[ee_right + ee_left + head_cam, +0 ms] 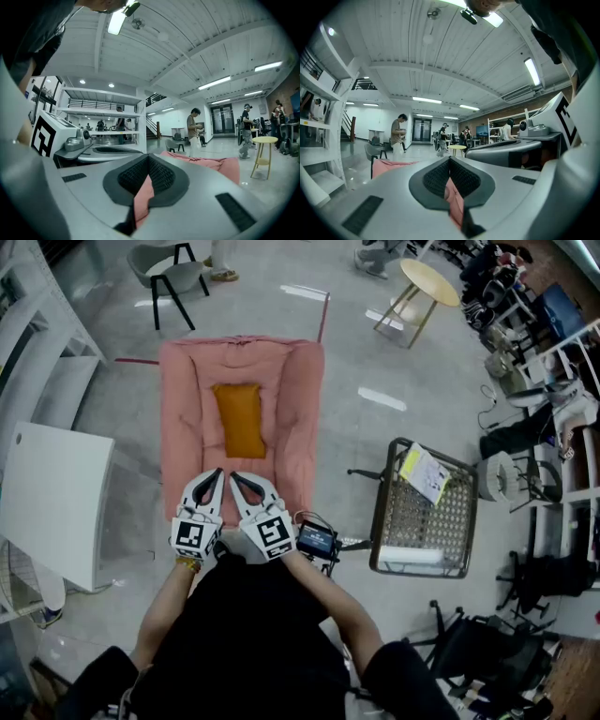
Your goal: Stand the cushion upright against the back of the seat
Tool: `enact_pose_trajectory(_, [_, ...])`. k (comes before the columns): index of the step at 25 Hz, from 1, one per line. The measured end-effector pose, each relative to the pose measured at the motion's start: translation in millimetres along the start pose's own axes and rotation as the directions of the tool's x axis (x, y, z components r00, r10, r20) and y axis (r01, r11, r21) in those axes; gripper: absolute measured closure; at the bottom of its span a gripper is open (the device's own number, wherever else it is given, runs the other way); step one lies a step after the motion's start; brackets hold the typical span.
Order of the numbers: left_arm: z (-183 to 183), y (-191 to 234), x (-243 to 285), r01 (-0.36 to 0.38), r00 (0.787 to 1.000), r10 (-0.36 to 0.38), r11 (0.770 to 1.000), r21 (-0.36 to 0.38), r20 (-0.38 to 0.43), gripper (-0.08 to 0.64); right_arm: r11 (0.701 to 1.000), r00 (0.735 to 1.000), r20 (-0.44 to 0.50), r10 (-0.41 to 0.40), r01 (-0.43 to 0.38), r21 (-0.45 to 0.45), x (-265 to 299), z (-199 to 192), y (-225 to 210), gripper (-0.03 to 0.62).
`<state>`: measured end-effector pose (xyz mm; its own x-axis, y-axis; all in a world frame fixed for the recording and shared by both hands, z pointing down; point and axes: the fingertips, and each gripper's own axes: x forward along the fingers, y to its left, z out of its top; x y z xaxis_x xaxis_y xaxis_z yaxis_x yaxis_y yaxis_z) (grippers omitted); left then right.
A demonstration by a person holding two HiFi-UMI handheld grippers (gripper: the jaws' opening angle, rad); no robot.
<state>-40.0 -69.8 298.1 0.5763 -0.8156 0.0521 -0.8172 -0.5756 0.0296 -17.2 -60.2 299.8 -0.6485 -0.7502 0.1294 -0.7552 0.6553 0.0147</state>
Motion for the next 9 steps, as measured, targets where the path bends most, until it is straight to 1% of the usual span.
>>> enact_pose_trajectory(5, [-3, 20, -13, 0.0, 1.0, 0.0, 1.0, -0.012, 0.0, 0.548, 1.0, 1.0, -0.016, 0.007, -0.007, -0.002, 18, -2, 20, 0.577])
enact_pose_trajectory(9, [-7, 38, -26, -0.006, 1.0, 0.006, 0.999, -0.034, 0.015, 0.548, 1.0, 0.999, -0.028, 0.025, -0.025, -0.001, 35, -7, 42, 0.578])
